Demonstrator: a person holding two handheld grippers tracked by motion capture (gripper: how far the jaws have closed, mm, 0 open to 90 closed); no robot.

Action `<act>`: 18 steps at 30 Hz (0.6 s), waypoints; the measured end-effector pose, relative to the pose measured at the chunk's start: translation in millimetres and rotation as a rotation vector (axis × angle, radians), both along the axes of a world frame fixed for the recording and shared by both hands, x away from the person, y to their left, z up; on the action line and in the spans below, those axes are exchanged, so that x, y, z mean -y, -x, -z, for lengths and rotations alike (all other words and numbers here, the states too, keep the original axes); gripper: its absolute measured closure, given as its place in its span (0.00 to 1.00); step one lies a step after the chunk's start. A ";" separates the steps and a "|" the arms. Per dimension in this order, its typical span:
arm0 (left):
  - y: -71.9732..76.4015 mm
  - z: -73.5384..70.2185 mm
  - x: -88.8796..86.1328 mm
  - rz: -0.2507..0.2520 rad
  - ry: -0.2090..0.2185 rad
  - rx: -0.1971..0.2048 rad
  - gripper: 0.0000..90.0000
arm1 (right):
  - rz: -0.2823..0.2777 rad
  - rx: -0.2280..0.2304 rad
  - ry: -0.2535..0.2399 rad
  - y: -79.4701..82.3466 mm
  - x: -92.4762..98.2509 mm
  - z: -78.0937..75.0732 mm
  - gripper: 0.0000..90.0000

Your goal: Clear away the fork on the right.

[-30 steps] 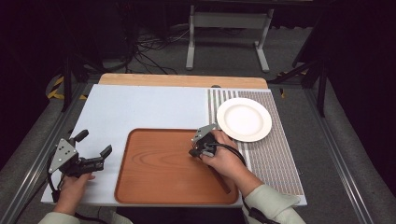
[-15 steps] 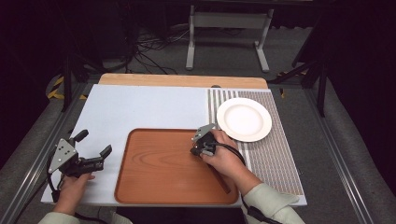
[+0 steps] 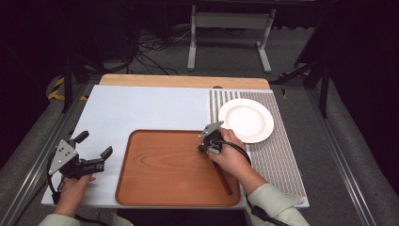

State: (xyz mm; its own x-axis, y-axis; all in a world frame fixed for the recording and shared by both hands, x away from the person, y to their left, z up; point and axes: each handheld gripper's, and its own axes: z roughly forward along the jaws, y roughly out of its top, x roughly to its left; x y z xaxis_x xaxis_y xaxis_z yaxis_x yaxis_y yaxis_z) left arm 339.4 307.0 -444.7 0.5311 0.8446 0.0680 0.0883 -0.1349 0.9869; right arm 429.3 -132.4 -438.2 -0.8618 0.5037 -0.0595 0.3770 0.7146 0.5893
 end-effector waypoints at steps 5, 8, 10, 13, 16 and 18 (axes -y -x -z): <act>0.0 0.0 0.1 0.001 -0.001 -0.001 0.00 | 0.023 0.001 0.002 -3.0 7.7 -0.3 1.00; 0.0 0.0 0.2 0.002 -0.001 -0.001 0.00 | 0.046 0.006 0.004 -4.5 11.7 -0.5 1.00; 0.0 0.1 0.1 0.002 -0.001 -0.001 0.00 | 0.055 0.005 0.007 -5.5 14.8 -0.9 1.00; 0.0 0.1 0.2 0.002 -0.001 -0.001 0.00 | 0.073 0.006 0.010 -6.8 18.7 -1.4 1.00; -0.1 0.1 0.1 0.002 0.000 -0.002 0.00 | 0.082 0.009 0.016 -8.3 22.9 -1.7 1.00; 0.0 0.0 0.1 0.001 -0.001 -0.001 0.00 | 0.088 0.010 0.018 -8.7 24.2 -1.9 1.00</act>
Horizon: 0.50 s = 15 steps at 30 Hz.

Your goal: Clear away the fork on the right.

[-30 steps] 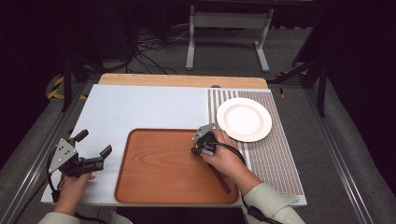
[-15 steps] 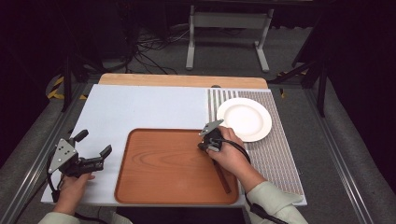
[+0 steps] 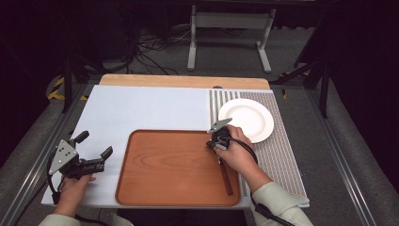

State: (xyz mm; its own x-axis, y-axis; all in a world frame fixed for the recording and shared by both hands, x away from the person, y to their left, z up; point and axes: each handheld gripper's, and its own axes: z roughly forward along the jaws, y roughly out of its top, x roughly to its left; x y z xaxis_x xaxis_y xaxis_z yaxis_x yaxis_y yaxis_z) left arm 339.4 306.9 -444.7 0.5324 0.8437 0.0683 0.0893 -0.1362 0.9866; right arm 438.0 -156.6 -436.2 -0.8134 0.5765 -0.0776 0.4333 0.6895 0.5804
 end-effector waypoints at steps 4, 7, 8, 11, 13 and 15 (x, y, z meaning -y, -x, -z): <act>0.1 0.1 0.2 -0.001 0.000 0.001 0.00 | 0.020 0.005 0.005 -1.1 5.6 -0.7 1.00; 0.0 0.2 0.3 -0.002 0.000 -0.001 0.00 | 0.034 0.008 0.011 -1.3 9.7 -1.0 1.00; -0.1 0.3 0.4 -0.002 0.000 -0.002 0.00 | 0.041 0.009 0.013 -1.3 11.2 -1.3 1.00; -0.1 0.3 0.6 -0.001 -0.003 -0.002 0.00 | 0.049 0.008 0.017 -1.8 13.8 -1.8 1.00; -0.1 0.3 0.8 -0.001 -0.003 -0.003 0.00 | 0.055 0.007 0.018 -2.5 17.1 -2.3 1.00; -0.2 0.4 0.8 -0.001 -0.003 -0.003 0.00 | 0.061 0.007 0.018 -3.1 19.6 -2.6 1.00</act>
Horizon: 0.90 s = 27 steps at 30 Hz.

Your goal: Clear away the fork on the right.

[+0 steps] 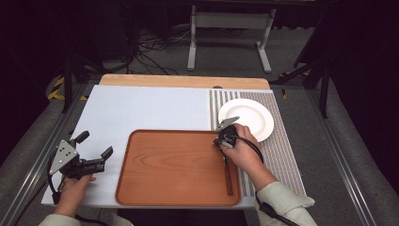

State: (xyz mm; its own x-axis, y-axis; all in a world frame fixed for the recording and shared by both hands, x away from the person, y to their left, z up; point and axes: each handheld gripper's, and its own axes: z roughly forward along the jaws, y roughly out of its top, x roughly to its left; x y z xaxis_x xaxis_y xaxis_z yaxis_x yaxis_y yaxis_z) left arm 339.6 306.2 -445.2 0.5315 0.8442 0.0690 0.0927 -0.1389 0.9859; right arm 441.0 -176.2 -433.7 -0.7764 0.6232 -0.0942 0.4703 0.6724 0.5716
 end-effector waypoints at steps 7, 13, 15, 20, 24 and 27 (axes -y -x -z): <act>-0.2 0.2 0.1 0.002 -0.002 -0.002 0.00 | 0.018 0.001 0.005 -1.4 6.1 -1.1 1.00; -0.4 0.5 0.2 0.001 -0.001 -0.002 0.00 | 0.027 0.004 -0.002 -1.4 7.9 -1.8 0.99; -0.4 0.5 0.3 0.001 0.000 -0.002 0.00 | 0.025 0.014 -0.013 -0.7 7.7 -4.4 0.96; -0.3 0.4 -0.1 0.000 -0.001 -0.004 0.00 | 0.027 0.002 -0.110 2.9 3.6 -14.7 0.55; -0.4 0.4 0.0 -0.001 0.002 -0.001 0.00 | -0.012 0.027 -0.161 7.3 -2.1 -24.1 0.29; -0.2 0.3 0.2 0.000 0.000 -0.002 0.00 | -0.045 0.060 -0.178 10.6 -4.4 -32.8 0.22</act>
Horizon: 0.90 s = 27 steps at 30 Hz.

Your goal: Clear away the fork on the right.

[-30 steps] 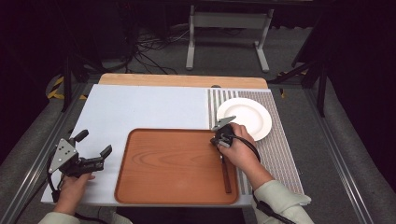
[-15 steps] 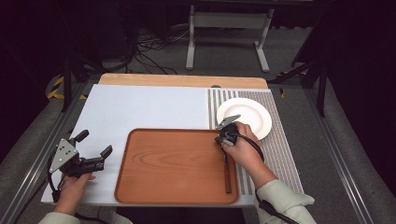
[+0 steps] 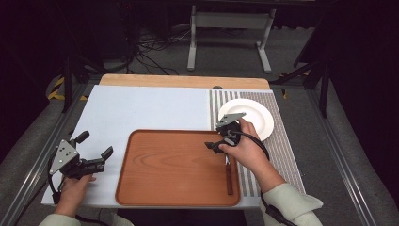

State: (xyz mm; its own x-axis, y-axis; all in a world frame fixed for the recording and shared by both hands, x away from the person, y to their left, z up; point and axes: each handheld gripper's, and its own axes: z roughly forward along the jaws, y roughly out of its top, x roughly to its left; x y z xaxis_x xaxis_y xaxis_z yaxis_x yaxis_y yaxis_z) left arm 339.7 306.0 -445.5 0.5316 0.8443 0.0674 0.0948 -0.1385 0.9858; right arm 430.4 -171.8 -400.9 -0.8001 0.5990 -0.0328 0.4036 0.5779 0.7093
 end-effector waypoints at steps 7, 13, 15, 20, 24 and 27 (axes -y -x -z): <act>0.2 -0.1 -0.4 -0.002 0.002 0.001 0.00 | -0.050 0.049 -0.035 8.5 1.0 -19.0 0.16; 0.0 -0.3 0.1 0.000 0.003 0.001 0.00 | -0.068 0.095 -0.073 16.8 9.7 -29.8 0.16; 0.5 -0.1 0.7 0.000 0.003 -0.001 0.00 | -0.066 0.119 -0.092 21.5 15.7 -33.7 0.16; 1.0 -0.7 -0.3 0.003 0.002 0.001 0.00 | -0.052 0.170 -0.144 32.2 32.1 -39.3 0.15; 0.7 -0.5 0.3 0.000 0.001 0.000 0.00 | -0.016 0.184 -0.190 41.0 49.2 -41.0 0.15; 0.9 -0.4 1.0 0.000 0.003 0.000 0.00 | 0.013 0.206 -0.233 47.6 64.8 -40.6 0.15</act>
State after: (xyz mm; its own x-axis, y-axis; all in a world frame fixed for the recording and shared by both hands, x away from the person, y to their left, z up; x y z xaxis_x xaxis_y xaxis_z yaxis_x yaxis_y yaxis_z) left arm 338.8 305.0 -445.1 0.5316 0.8445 0.0647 0.0953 -0.1356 0.9862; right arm 382.8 -236.6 -360.3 -0.7831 0.6195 -0.0542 0.2437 0.3859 0.8898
